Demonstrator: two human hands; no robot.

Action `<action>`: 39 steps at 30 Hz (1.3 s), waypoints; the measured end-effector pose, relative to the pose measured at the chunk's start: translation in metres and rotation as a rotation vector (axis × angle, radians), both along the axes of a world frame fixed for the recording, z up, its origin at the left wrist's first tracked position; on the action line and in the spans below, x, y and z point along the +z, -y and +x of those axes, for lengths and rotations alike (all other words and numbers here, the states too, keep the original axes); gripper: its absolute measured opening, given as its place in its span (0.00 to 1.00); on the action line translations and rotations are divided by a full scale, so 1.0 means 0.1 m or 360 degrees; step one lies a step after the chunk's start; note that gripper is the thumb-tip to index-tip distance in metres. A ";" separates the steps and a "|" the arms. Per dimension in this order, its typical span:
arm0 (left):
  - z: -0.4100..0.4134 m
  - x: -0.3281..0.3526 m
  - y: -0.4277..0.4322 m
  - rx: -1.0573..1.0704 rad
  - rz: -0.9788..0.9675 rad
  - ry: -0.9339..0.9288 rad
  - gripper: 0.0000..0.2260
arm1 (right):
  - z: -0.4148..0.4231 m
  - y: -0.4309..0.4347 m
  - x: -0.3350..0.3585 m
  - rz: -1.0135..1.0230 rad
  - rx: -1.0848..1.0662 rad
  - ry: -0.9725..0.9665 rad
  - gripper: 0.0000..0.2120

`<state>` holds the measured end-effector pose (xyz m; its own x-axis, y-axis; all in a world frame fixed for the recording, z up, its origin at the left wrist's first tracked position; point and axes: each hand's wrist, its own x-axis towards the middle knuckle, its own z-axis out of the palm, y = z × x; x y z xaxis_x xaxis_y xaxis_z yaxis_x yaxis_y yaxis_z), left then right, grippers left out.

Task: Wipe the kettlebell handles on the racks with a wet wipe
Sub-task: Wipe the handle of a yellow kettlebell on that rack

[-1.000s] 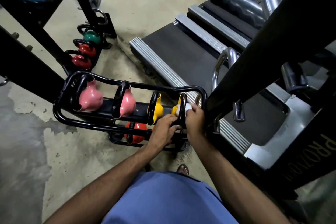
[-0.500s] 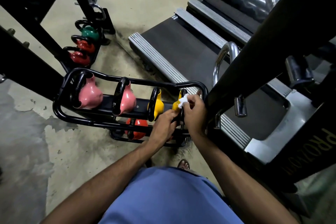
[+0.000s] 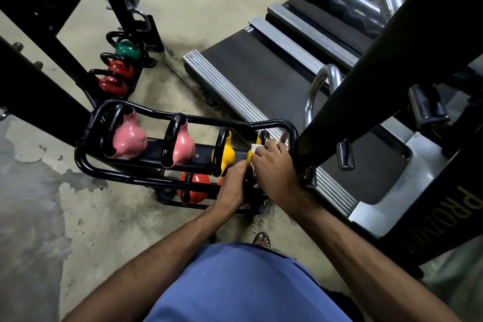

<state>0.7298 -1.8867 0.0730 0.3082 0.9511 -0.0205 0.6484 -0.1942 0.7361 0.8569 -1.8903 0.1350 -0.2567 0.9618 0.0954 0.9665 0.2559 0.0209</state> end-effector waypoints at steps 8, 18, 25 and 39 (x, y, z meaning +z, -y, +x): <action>-0.09 0.07 -0.05 -0.0144 -0.0180 0.0180 0.12 | -0.14 0.30 -0.13 0.0058 -0.1157 -0.1705 0.12; -0.10 0.18 -0.10 -0.0183 -0.0164 0.0149 0.13 | 0.02 -0.04 0.09 -0.0651 -0.1530 -0.2879 0.17; -0.10 0.47 -0.39 0.0033 0.0125 0.0140 0.18 | 0.01 0.20 -0.14 -0.0034 -0.1104 -0.1876 0.04; 0.26 0.56 -1.10 -0.0630 0.0145 -0.0271 0.12 | 0.00 0.39 -0.26 0.0143 -0.0634 -0.1226 0.04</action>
